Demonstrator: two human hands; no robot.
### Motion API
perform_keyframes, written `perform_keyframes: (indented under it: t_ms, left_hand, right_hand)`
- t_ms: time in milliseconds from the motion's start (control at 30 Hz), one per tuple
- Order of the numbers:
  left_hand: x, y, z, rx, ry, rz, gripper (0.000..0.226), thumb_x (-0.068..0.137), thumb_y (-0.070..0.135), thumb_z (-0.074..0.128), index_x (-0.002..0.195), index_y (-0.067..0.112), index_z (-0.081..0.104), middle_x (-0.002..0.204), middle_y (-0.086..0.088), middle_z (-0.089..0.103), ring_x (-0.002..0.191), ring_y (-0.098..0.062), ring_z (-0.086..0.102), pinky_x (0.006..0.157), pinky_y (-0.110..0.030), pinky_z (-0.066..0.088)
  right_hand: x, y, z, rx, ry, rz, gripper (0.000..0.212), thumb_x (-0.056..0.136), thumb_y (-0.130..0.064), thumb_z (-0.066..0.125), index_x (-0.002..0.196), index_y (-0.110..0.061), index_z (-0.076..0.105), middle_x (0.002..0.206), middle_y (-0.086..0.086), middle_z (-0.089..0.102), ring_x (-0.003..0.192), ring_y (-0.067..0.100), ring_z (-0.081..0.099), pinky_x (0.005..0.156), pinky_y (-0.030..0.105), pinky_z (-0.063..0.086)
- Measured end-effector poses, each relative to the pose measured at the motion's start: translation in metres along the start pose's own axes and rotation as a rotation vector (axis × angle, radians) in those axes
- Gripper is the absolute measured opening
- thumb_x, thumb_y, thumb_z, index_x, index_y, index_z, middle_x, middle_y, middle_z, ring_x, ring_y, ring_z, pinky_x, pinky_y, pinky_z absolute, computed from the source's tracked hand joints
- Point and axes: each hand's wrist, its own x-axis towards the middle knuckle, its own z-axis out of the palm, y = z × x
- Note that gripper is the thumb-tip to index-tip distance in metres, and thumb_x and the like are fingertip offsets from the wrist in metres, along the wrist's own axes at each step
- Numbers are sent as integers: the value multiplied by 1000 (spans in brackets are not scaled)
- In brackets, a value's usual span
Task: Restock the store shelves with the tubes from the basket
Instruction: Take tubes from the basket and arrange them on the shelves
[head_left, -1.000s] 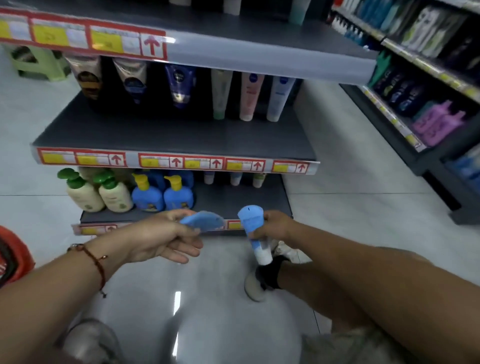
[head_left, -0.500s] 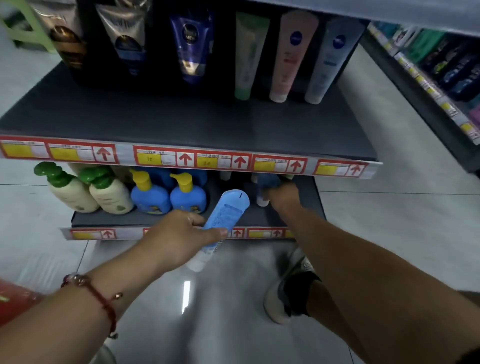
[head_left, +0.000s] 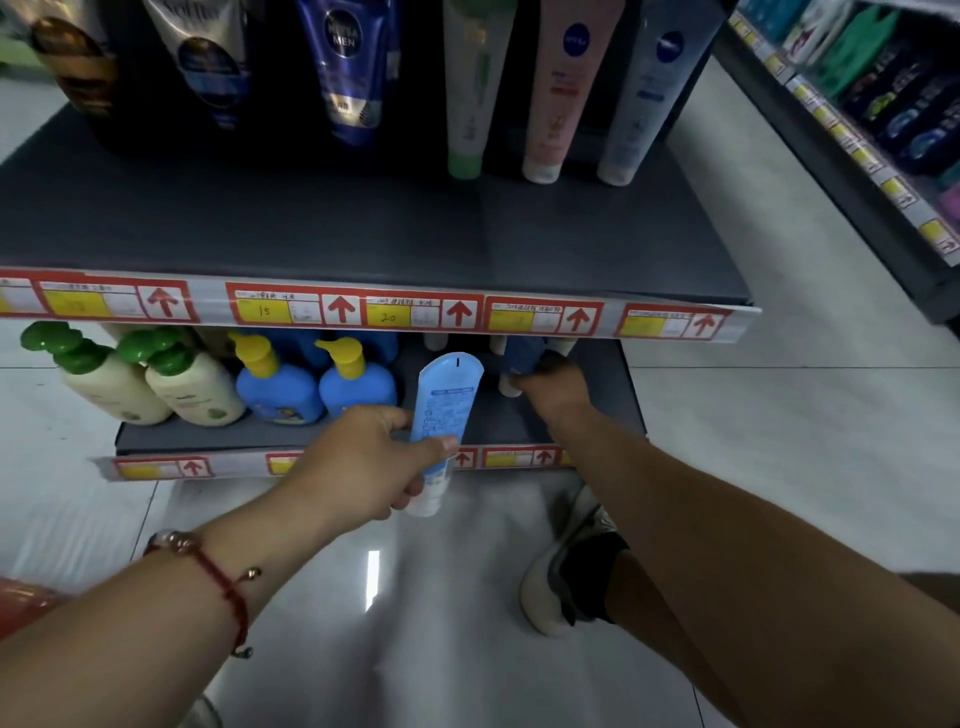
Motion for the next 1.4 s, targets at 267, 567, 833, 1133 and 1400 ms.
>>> perform_keyframes:
  t_ms: [267, 567, 833, 1133, 1400]
  left_hand:
    - [-5, 10, 3, 84, 2, 27, 33, 90, 41, 68, 112, 16, 65, 82, -15, 73, 60, -18, 61, 53, -27, 52]
    - [-15, 30, 28, 81, -60, 51, 24, 93, 38, 64, 103, 16, 64, 86, -11, 72, 69, -21, 66, 57, -28, 55]
    - [-3, 21, 30, 449, -69, -36, 37, 88, 45, 62, 111, 17, 56, 103, -7, 66, 82, -25, 67, 69, -37, 60]
    - [17, -3, 7, 849, -212, -100, 40, 92, 45, 51, 110, 12, 66, 112, -7, 65, 98, -24, 60, 75, -28, 43]
    - [14, -3, -7, 795, -252, -127, 51, 96, 48, 49, 136, 16, 56, 141, -4, 54, 125, -22, 53, 98, -28, 43]
  right_hand:
    - [-118, 4, 10, 298, -437, 165, 32, 85, 1, 50, 107, -18, 63, 89, 3, 60, 73, 11, 53, 64, 20, 45]
    - [-162, 24, -7, 409, -432, -155, 41, 69, -33, 81, 105, -20, 66, 94, -2, 75, 88, 11, 70, 85, 34, 57]
    - [-137, 26, 7, -11, -238, -196, 29, 80, -30, 77, 97, -26, 54, 79, -15, 56, 76, 5, 56, 69, 24, 42]
    - [-80, 24, 28, 100, -66, 3, 25, 84, -22, 73, 98, -22, 53, 88, -7, 59, 91, 18, 61, 81, 37, 54]
    - [-41, 34, 36, 53, -23, 86, 38, 83, -22, 75, 117, -14, 58, 109, 3, 65, 100, 22, 62, 78, 30, 47]
